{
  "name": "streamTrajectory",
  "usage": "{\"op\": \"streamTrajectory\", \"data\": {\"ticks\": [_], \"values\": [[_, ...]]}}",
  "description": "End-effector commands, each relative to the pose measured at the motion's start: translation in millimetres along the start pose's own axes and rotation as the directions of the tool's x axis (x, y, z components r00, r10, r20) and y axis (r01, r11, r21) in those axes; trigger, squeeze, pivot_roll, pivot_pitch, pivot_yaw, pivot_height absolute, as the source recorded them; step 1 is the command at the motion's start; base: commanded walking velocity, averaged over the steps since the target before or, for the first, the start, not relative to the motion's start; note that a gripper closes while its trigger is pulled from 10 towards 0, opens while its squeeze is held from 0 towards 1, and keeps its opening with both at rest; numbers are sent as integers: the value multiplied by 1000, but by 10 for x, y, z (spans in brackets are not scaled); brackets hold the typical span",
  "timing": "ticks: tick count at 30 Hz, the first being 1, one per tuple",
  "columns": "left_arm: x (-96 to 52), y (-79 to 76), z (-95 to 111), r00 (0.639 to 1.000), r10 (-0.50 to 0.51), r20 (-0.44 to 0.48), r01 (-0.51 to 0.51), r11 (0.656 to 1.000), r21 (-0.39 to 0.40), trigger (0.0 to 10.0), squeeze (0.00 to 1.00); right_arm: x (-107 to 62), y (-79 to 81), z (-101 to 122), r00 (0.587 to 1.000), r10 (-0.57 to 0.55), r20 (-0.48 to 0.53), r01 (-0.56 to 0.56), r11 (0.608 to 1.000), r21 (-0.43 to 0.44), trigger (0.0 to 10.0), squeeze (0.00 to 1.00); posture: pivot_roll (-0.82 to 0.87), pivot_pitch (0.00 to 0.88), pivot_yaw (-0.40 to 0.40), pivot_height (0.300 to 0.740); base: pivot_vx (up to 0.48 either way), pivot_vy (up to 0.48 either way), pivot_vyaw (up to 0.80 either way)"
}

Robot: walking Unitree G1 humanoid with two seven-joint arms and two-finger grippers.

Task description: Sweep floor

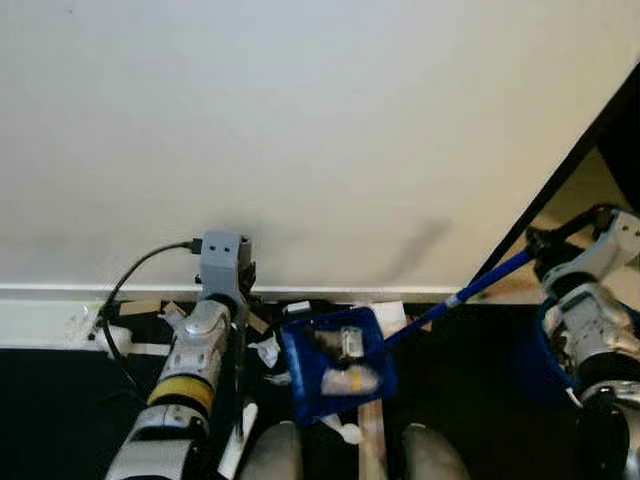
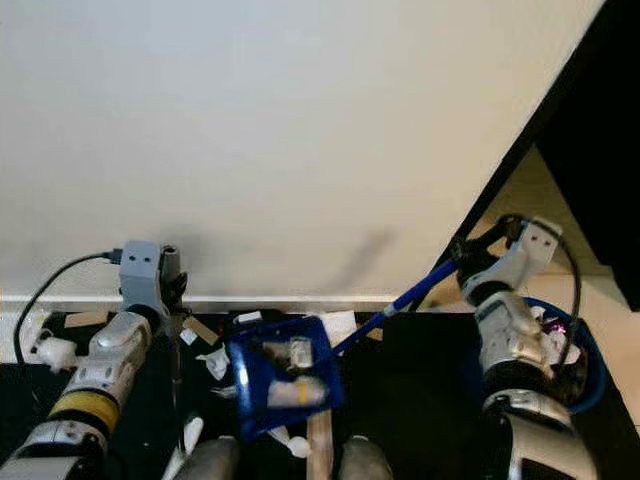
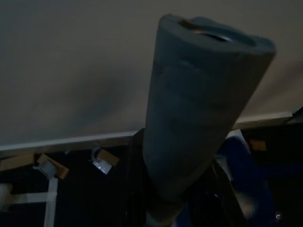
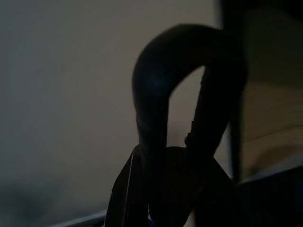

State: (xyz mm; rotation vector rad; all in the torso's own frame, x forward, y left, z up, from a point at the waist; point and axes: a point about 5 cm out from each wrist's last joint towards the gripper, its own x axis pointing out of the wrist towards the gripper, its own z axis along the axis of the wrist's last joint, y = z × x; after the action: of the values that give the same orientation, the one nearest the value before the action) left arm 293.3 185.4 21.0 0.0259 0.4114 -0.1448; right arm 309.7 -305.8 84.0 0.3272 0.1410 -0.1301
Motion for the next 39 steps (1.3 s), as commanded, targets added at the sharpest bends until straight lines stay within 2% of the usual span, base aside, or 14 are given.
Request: {"op": "streamTrajectory", "data": {"ticks": [1,6,13,20,26,33,39], "values": [[-4,-74,-50,999,-35,-15,34,998,-49,10000,0,40,56,77,1000,28,9,-28,999,-19,10000,0,43,33,9,740,0,-480,0],[-3,-66,-48,999,-35,-16,34,998,-57,10000,0,69,87,153,998,63,-8,-64,998,-29,10000,0,41,34,7,740,0,-480,0],[-31,-51,-79,999,-32,-22,31,997,-65,10000,0,90,149,143,994,102,-43,-104,994,-46,10000,0,39,32,3,740,0,-480,0],[-53,-42,-105,999,-29,-25,28,997,-69,10000,0,89,202,78,991,118,-64,-121,992,-44,10000,0,41,33,-2,740,0,-480,0],[-88,-18,-141,999,-21,-32,18,997,-69,10000,0,96,352,-66,979,170,-109,-174,984,-30,10000,0,48,34,-8,740,0,-480,0],[-111,36,-171,999,23,-49,-25,998,-54,10000,0,113,447,-126,972,194,-129,-197,980,-12,10000,0,51,29,-11,740,0,0,0],[-109,67,-155,999,28,-47,-29,999,-32,10000,0,93,565,-269,962,219,-161,-217,976,30,10000,0,51,22,-6,740,0,0,0]]}}
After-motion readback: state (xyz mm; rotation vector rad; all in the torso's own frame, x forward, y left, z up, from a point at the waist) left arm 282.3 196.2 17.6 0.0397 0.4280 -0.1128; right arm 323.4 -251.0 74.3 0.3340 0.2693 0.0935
